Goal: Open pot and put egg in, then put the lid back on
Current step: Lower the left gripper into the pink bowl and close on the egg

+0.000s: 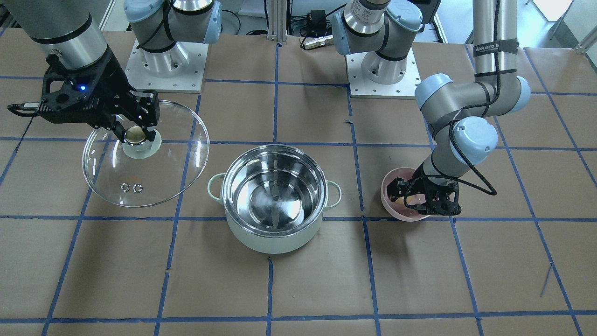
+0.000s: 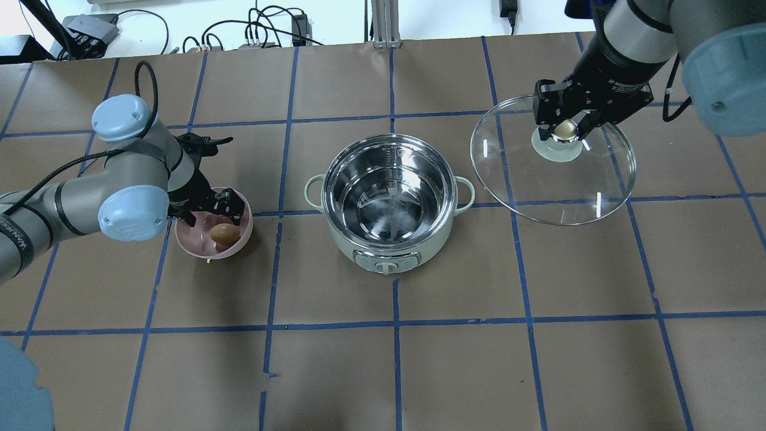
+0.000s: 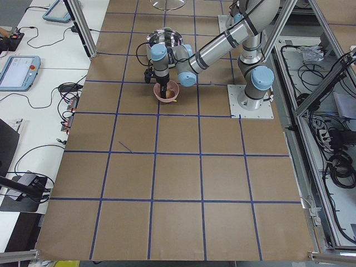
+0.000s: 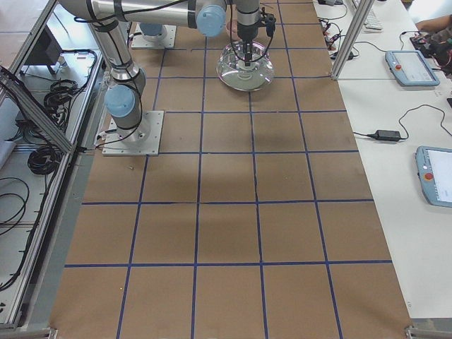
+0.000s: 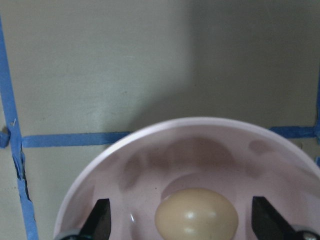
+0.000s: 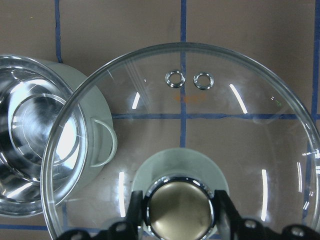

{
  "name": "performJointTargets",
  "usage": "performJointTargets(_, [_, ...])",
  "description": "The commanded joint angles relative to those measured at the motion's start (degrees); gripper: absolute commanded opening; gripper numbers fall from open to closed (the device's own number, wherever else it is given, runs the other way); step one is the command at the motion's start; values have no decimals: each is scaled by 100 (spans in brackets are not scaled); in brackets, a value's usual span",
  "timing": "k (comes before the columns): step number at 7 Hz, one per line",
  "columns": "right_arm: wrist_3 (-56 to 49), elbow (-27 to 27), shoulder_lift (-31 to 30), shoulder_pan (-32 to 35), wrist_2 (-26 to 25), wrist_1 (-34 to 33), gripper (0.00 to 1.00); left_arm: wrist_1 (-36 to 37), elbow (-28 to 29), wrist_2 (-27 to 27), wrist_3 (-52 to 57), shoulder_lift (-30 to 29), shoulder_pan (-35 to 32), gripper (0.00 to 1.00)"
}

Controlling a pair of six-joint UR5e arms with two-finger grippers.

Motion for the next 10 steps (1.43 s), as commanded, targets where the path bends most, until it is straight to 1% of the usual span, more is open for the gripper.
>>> performJointTargets(1, [0,0,-5,0,0,0,39,-4,-75,7,-5,52,-7,99])
performJointTargets(6, [9,0,-5,0,0,0,39,-13,-93,15,-5,69,-7,99])
performJointTargets(10, [0,0,3,0,0,0,39,-13,-93,-2,-5,-36,-7,98])
